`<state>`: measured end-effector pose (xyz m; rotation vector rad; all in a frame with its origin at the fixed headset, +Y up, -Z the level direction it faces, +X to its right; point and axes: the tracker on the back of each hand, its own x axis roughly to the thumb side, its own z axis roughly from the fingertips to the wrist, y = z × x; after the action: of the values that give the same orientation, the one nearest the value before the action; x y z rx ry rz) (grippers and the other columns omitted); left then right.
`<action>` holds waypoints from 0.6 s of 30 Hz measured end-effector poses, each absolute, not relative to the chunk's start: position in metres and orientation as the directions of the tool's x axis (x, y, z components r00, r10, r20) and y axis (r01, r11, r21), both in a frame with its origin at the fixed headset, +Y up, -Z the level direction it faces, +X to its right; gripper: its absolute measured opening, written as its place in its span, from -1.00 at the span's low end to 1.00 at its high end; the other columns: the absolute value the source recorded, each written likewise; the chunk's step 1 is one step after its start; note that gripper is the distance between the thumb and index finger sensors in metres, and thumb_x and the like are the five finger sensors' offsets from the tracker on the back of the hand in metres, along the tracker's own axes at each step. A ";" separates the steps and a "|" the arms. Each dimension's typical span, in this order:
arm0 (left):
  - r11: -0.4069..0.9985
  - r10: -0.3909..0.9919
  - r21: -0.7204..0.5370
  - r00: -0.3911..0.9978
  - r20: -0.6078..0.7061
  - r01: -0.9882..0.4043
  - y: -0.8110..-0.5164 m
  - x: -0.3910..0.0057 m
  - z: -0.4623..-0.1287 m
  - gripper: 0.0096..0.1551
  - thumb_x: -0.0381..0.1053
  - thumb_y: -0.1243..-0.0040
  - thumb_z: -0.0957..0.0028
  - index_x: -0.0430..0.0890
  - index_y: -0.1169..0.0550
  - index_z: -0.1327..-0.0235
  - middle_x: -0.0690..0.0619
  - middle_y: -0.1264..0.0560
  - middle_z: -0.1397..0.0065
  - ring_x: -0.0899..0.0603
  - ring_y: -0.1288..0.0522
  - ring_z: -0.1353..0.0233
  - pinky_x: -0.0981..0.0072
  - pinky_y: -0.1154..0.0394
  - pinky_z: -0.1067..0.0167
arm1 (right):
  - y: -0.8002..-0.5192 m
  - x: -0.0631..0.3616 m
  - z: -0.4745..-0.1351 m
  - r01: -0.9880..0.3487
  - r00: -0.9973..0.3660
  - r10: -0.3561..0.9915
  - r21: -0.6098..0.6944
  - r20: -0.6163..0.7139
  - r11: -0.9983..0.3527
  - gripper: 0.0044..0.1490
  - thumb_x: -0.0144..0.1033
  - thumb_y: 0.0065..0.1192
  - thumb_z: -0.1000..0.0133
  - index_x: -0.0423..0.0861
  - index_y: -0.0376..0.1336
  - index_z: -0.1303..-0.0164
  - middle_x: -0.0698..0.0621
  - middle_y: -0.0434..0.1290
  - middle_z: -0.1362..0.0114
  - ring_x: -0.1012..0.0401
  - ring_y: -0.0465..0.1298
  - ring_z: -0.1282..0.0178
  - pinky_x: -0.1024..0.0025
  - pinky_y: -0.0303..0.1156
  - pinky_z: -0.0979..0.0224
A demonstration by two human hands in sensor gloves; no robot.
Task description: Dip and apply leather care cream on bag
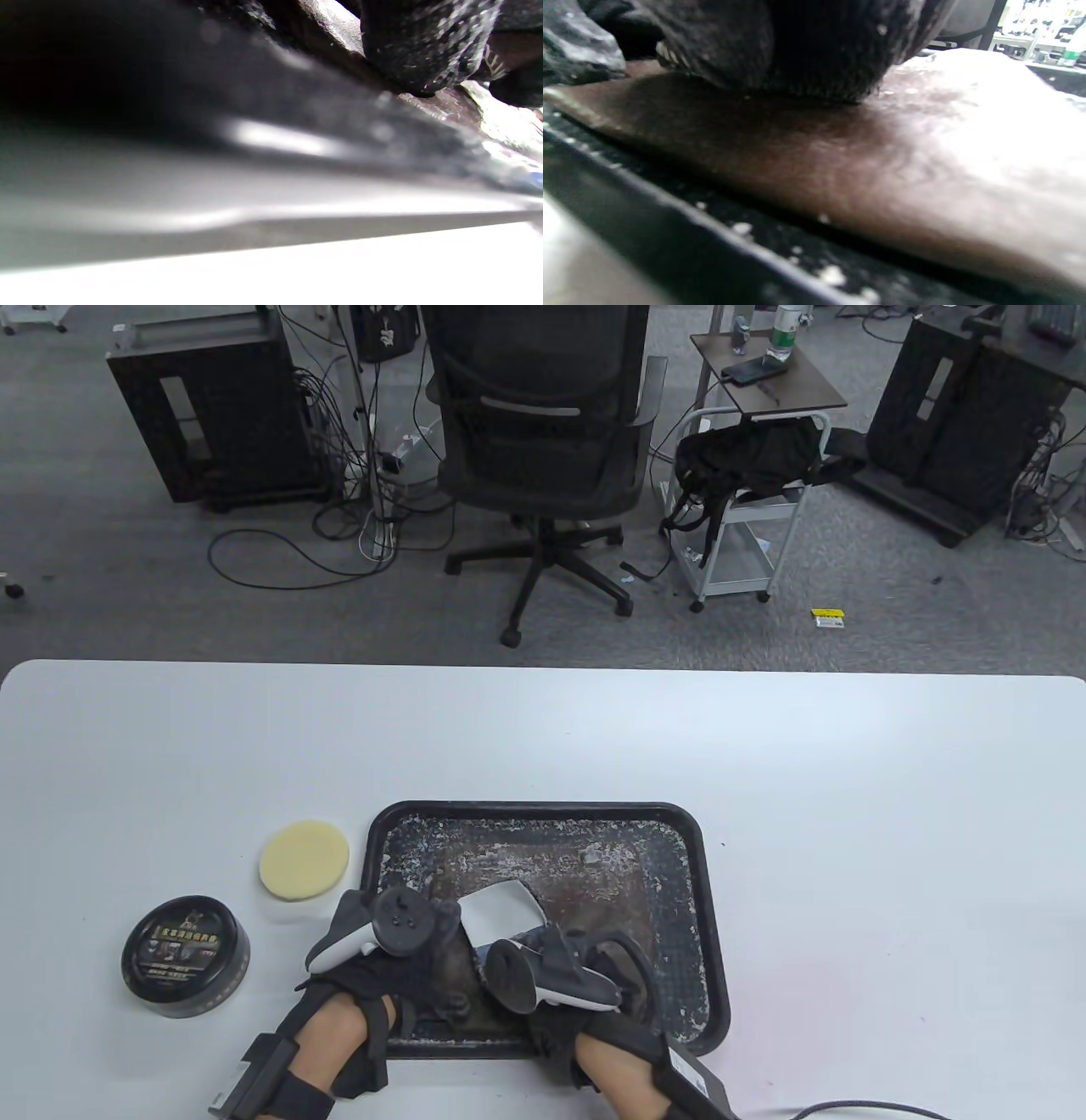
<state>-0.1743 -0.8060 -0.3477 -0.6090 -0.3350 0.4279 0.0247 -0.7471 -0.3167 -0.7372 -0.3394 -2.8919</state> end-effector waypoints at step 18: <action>0.736 0.482 -0.613 0.858 0.178 -0.286 -0.806 -0.174 -0.349 0.22 0.36 -0.28 0.21 0.19 0.27 -0.36 0.15 0.30 -0.56 -0.11 0.34 -0.61 -0.14 0.39 -0.48 | -0.735 0.122 -0.326 0.180 -0.954 -0.110 0.240 0.278 -0.954 -0.26 -0.31 0.32 -0.01 0.15 0.27 -0.47 0.04 0.32 -0.57 0.00 0.35 -0.57 -0.06 0.26 -0.56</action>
<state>-0.1738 -0.8064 -0.3487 -0.6106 -0.3394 0.4309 0.1222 -0.7353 -0.3255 -0.3966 -0.3980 -2.9403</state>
